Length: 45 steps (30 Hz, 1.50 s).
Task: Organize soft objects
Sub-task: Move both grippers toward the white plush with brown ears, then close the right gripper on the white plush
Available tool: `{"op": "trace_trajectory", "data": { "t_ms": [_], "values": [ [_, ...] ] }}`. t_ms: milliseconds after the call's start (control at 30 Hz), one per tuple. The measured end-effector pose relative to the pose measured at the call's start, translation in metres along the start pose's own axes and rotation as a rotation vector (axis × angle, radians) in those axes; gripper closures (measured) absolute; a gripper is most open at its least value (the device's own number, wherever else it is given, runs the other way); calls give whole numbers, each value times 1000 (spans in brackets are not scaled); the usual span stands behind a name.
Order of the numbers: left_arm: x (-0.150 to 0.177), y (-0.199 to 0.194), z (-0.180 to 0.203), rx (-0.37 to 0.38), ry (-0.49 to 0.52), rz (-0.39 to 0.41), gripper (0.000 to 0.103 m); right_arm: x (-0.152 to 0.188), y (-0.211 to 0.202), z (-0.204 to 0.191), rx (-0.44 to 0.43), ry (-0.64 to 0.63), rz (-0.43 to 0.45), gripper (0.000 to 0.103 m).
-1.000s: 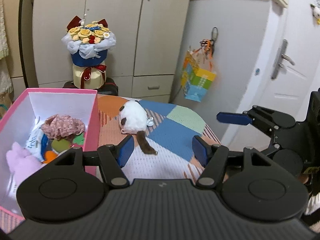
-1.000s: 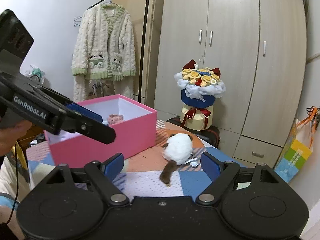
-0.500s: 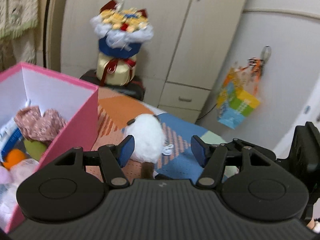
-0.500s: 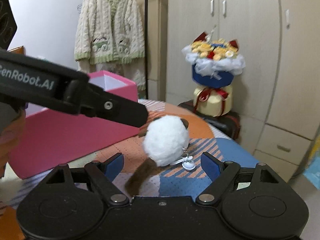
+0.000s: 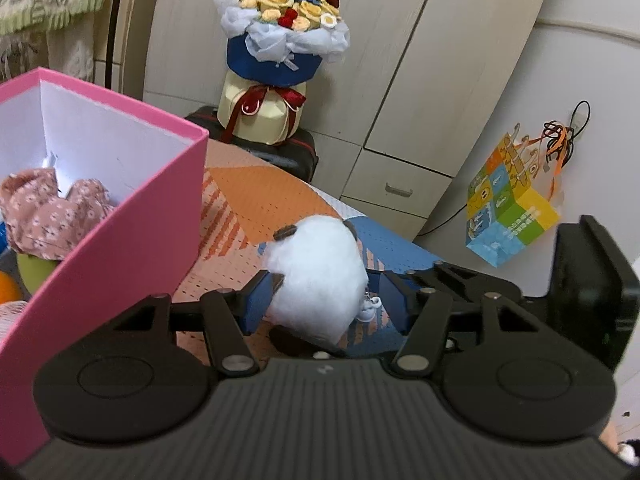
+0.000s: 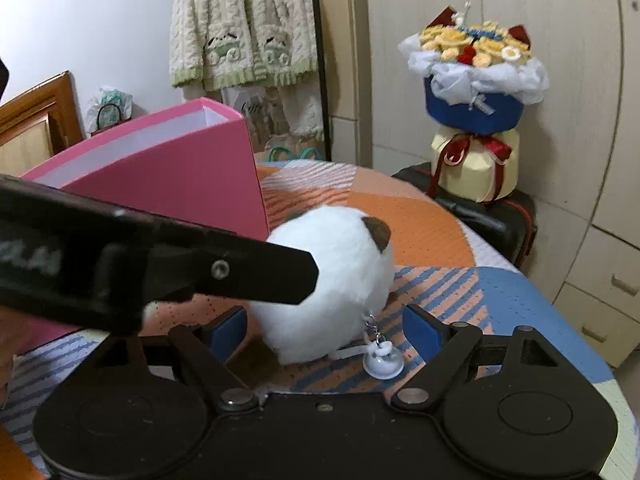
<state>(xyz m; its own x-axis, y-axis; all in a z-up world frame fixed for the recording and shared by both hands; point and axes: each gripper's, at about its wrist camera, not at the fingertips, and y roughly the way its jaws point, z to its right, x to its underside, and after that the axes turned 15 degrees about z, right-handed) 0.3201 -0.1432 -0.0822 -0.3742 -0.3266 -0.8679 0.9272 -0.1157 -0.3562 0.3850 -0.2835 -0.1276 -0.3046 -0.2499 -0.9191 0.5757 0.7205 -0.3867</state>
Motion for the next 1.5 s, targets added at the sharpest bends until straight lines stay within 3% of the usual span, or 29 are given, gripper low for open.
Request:
{"op": "trace_trajectory", "data": {
  "t_ms": [100, 200, 300, 367, 833, 967, 1133, 1333, 1500],
  "values": [
    [3, 5, -2, 6, -15, -23, 45, 3, 4, 3, -4, 27, 1, 16],
    [5, 7, -2, 3, -12, -22, 49, 5, 0, 1, -19, 40, 19, 32],
    [7, 9, -1, 3, 1, -46, 70, 5, -2, -6, 33, 27, 26, 37],
    [9, 10, -1, -15, -3, -48, 71, 6, -1, -11, 55, 11, 31, 39],
    [8, -14, -3, 90, -10, -87, 71, 15, -31, -29, 131, 73, 68, 42],
    [9, -24, -2, 118, 11, -96, 66, 17, -43, -38, 156, 85, 67, 42],
    [14, -35, -3, 136, 40, -95, 51, 20, -58, -50, 171, 80, 64, 42],
    [18, -49, -2, 184, 57, -114, 48, 24, -73, -62, 157, 115, 53, 42],
    [29, -72, 16, 197, 255, -163, 51, 34, -91, -77, 147, 215, 43, 42]
  ]
}}
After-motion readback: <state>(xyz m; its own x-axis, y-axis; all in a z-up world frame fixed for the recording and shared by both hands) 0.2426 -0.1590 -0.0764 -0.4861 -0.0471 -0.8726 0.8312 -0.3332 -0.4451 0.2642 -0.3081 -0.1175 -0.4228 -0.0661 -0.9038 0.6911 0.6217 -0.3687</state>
